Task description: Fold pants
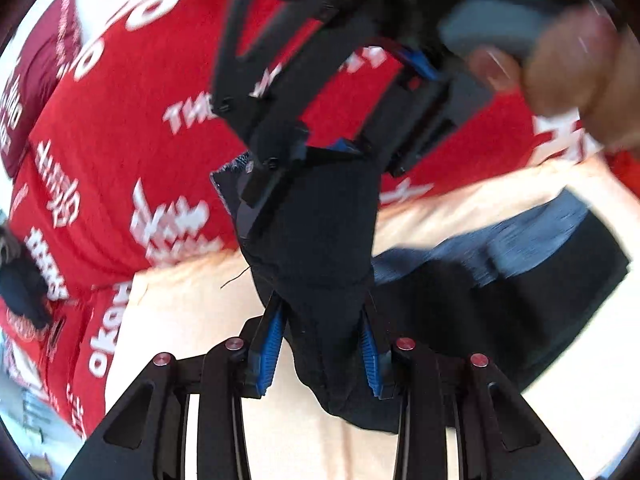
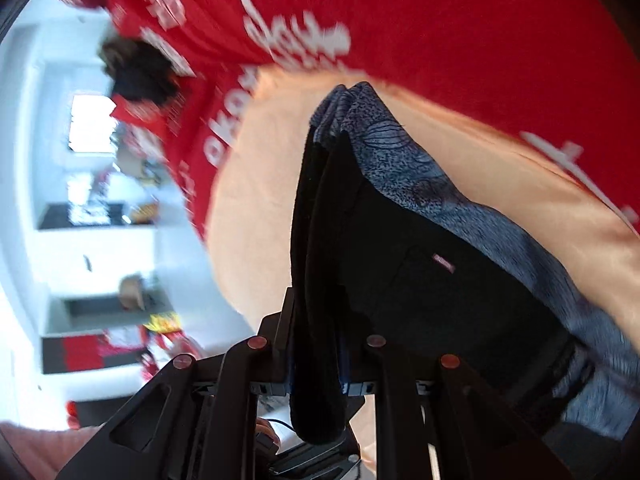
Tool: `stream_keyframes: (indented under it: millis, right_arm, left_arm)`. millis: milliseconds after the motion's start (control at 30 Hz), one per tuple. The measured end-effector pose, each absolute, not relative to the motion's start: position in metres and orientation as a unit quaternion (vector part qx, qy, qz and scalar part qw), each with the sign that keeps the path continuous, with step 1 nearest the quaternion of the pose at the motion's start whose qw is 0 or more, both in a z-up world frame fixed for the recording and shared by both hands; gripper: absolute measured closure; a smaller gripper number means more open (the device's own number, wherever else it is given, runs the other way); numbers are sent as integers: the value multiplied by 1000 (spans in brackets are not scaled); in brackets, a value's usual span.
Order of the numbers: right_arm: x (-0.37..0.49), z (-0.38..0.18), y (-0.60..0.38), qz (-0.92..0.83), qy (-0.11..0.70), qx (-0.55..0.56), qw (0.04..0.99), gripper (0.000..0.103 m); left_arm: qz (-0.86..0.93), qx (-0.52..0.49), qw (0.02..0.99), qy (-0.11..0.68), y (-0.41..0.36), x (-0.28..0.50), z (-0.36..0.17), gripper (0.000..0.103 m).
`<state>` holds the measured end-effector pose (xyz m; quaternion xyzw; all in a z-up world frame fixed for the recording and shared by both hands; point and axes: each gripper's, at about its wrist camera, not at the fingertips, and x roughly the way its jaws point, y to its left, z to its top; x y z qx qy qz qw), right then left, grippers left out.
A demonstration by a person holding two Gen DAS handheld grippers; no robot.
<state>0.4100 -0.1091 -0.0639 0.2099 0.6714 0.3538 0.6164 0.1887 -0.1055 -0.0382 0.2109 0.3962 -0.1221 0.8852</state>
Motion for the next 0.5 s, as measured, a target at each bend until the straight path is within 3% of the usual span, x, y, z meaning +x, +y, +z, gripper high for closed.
stream_keyframes:
  millis: [233, 500]
  right_arm:
    - [349, -25, -249, 326, 601, 302, 665, 85]
    - [277, -53, -410, 253, 572, 388, 677, 85]
  left_arm:
    - [-218, 231, 867, 384, -206, 154, -10, 67]
    - [-298, 300, 820, 385, -323, 118, -50, 67]
